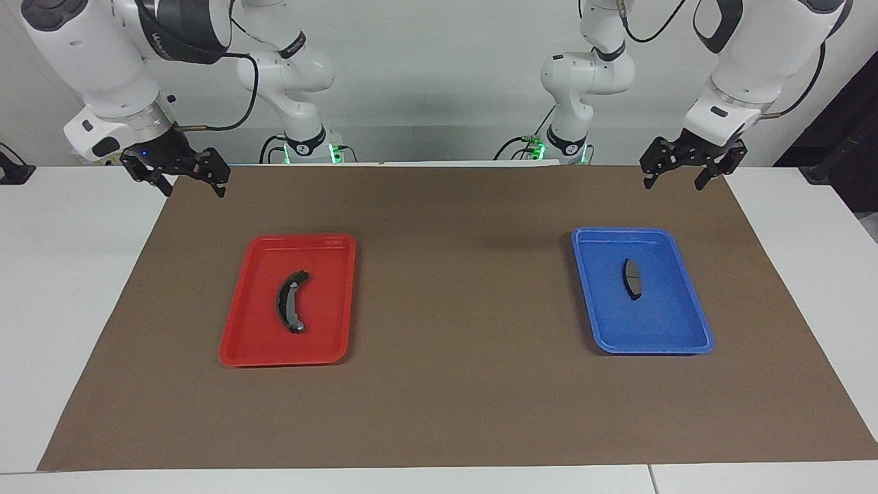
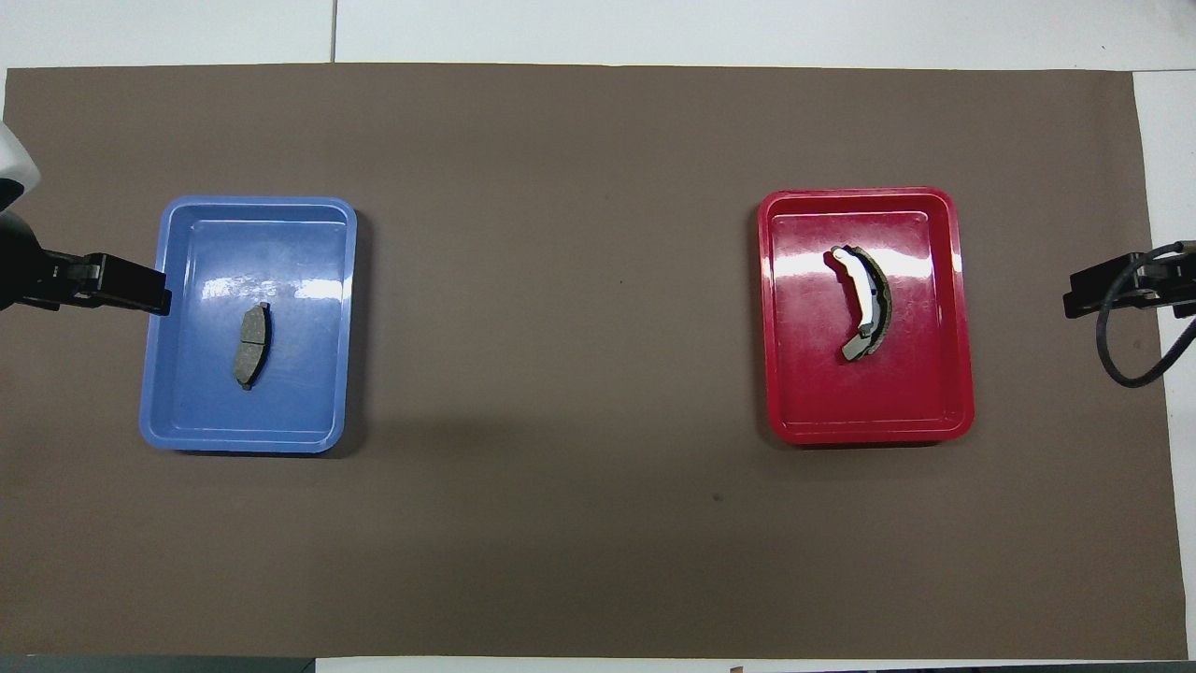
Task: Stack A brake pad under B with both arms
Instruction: 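Reach the left gripper to the grey pad while the right gripper reaches the silver pad, then grasp the grey pad with the left gripper while the right gripper grasps the silver pad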
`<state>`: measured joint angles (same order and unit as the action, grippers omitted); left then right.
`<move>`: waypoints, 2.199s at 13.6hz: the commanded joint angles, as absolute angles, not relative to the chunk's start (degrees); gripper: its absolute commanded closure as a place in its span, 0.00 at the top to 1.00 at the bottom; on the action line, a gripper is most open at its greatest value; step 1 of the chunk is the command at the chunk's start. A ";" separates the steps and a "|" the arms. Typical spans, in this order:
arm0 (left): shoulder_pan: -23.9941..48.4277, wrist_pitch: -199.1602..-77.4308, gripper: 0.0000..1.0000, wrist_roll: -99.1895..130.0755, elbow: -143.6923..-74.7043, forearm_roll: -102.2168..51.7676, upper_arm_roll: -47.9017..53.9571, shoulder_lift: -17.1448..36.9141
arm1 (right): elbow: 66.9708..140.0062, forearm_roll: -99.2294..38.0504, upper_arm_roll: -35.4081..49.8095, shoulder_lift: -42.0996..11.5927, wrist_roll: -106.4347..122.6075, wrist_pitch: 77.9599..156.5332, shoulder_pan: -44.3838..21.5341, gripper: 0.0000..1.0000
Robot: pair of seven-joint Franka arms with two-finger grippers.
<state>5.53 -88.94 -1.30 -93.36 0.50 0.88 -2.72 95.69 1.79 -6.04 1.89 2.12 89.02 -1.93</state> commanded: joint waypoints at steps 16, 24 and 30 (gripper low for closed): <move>4.31 -105.70 0.99 -6.22 -110.10 -0.18 -2.36 -4.13 | 97.38 0.79 -5.80 2.11 4.22 93.68 -3.60 1.00; 4.13 -135.14 0.99 -8.26 -128.92 -0.18 -3.25 -0.63 | 105.10 -3.52 -5.80 -4.91 1.41 109.31 -6.94 1.00; 4.04 -138.25 0.99 -8.53 -130.16 -0.18 -3.25 5.18 | 114.69 -3.69 -5.80 -9.04 1.23 124.18 -7.73 1.00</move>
<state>4.27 -136.08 -7.39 -129.07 0.50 -3.25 4.05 111.76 -3.08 -5.90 -8.91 1.70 120.96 -7.98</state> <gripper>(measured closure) 0.004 0.000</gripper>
